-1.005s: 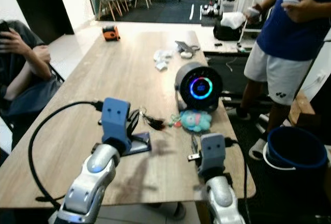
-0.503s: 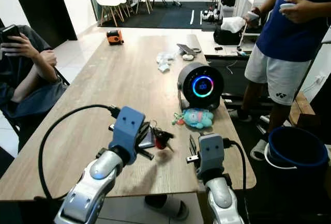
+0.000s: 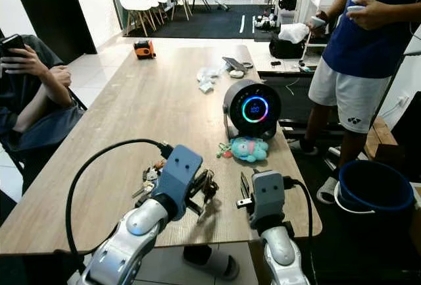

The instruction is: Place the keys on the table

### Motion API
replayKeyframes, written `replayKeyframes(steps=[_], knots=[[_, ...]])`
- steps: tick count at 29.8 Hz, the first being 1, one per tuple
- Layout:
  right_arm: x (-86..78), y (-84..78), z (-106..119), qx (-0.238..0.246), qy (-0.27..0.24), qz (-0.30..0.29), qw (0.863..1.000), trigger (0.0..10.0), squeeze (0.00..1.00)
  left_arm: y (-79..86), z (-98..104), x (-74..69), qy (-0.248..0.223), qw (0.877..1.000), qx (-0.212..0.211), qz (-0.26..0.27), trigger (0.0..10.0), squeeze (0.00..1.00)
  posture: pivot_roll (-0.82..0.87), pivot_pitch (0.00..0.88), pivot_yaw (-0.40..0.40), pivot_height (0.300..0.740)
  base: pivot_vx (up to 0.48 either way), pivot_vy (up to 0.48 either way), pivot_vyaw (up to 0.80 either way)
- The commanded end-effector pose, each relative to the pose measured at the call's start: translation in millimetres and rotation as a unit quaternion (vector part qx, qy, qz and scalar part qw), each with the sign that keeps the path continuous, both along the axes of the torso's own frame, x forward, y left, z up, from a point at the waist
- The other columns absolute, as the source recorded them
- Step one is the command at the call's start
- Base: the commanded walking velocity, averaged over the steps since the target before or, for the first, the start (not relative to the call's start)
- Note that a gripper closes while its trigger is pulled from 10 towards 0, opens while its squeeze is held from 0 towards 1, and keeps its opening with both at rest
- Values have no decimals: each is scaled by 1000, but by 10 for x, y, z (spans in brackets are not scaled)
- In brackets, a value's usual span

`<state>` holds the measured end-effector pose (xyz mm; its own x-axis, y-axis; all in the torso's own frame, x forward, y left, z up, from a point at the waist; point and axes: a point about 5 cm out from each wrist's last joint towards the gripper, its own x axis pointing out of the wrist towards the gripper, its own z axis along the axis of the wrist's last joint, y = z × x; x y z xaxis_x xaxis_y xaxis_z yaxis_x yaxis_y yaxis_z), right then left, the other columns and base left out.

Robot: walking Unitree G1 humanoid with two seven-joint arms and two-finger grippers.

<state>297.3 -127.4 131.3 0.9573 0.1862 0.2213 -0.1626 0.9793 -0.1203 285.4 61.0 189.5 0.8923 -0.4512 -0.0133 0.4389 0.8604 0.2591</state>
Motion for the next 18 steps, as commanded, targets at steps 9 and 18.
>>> replayKeyframes(steps=[9, 18], knots=[[-8, 11, -42, 0, 10, -1, 1000, 10000, 0, 65, 149, 44, 18, 995, -97, 19, 10000, 0, 36, 146, 73, 740, 0, 0, 0], [-6, 33, -49, 0, 10, 2, 1000, 10000, 0, 317, 239, 148, 0, 988, -131, 77, 10000, 0, 41, 145, 73, 740, 0, 0, 0]])
